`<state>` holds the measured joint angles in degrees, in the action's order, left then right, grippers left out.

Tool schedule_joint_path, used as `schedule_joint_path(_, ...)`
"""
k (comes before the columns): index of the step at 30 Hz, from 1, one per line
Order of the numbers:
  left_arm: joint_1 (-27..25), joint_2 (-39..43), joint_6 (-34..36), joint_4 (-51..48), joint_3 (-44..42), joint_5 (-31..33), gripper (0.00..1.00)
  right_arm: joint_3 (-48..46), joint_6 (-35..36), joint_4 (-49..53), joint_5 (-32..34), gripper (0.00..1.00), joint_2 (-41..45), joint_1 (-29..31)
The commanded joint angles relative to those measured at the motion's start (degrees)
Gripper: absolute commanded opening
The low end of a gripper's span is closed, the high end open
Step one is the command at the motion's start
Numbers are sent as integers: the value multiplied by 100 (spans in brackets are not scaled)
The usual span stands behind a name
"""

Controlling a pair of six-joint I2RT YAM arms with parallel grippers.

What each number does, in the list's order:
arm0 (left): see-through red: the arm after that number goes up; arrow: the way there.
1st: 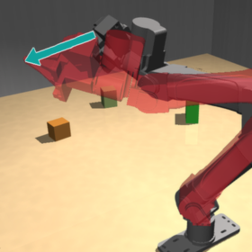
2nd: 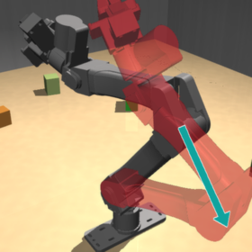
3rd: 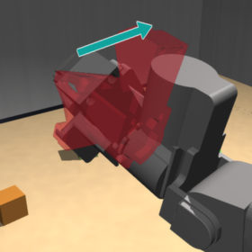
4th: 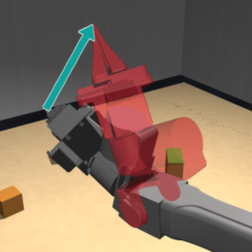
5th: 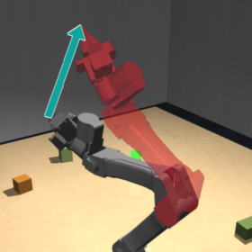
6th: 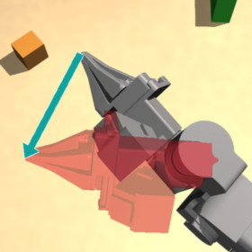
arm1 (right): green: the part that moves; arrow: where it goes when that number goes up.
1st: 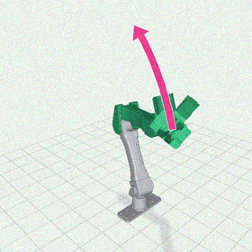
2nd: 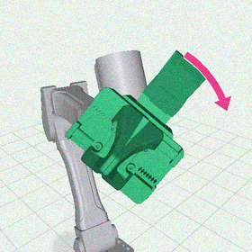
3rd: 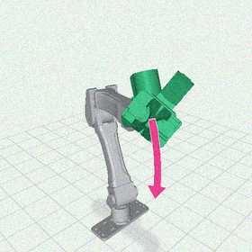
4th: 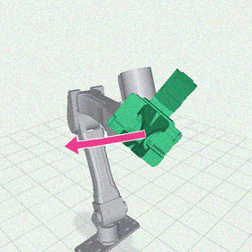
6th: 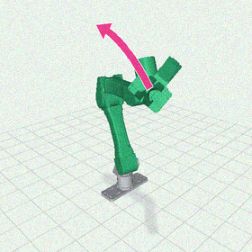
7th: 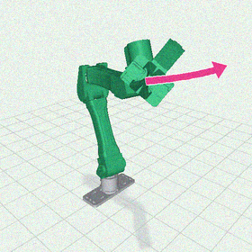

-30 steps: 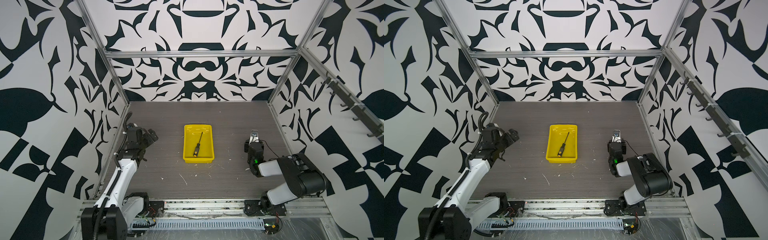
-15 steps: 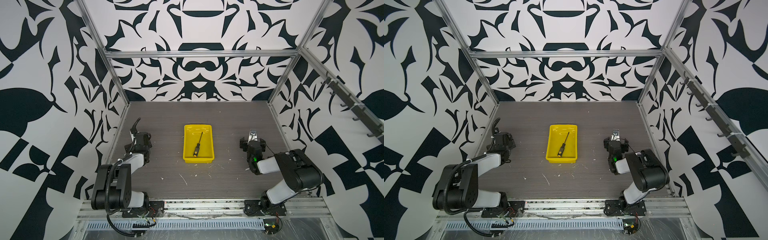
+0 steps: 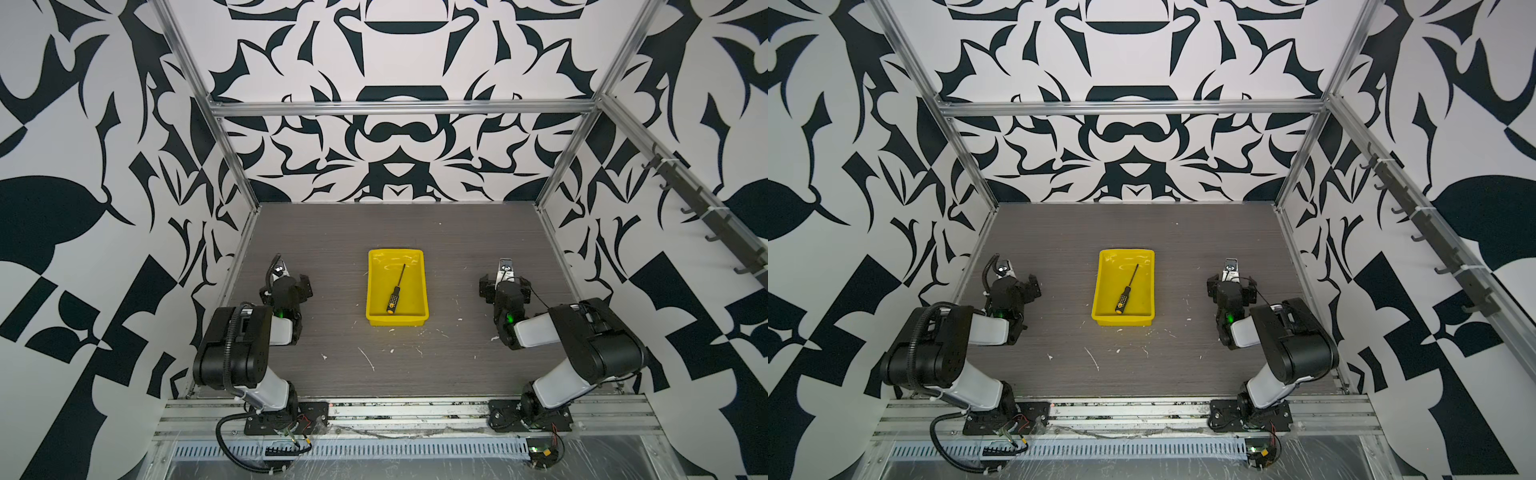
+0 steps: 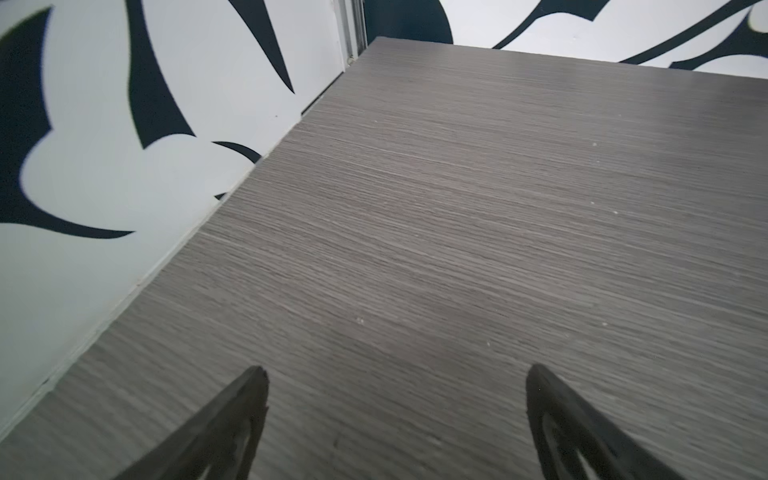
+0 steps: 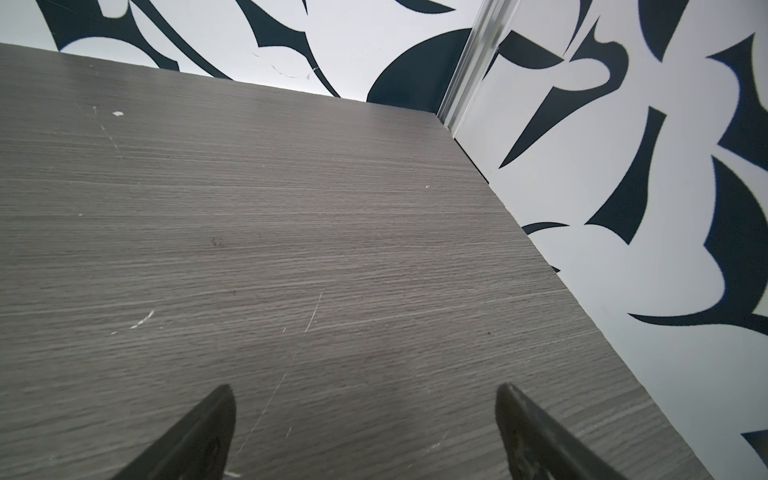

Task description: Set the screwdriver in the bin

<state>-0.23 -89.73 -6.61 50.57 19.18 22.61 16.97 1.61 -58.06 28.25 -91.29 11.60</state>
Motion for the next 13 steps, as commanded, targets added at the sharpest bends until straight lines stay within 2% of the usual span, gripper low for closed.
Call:
schedule_joint_path(1, 50, -25, 40, 639, 91, -152, 100, 122, -73, -113, 8, 100, 93, -26)
schedule_joint_path(4, 56, 97, -16, 253, 165, -186, 99, 117, -68, -126, 7, 100, 88, -28)
schedule_joint_path(7, 58, 30, 5, 435, 134, -178, 100, 129, -140, -126, -48, 100, 74, -49)
schedule_joint_path(10, 56, 60, -2, 366, 140, -178, 99, 289, -231, 415, -1006, 100, 192, -399)
schedule_joint_path(13, 58, 51, 0, 376, 140, -178, 99, 159, -133, 164, -1159, 100, 187, -421)
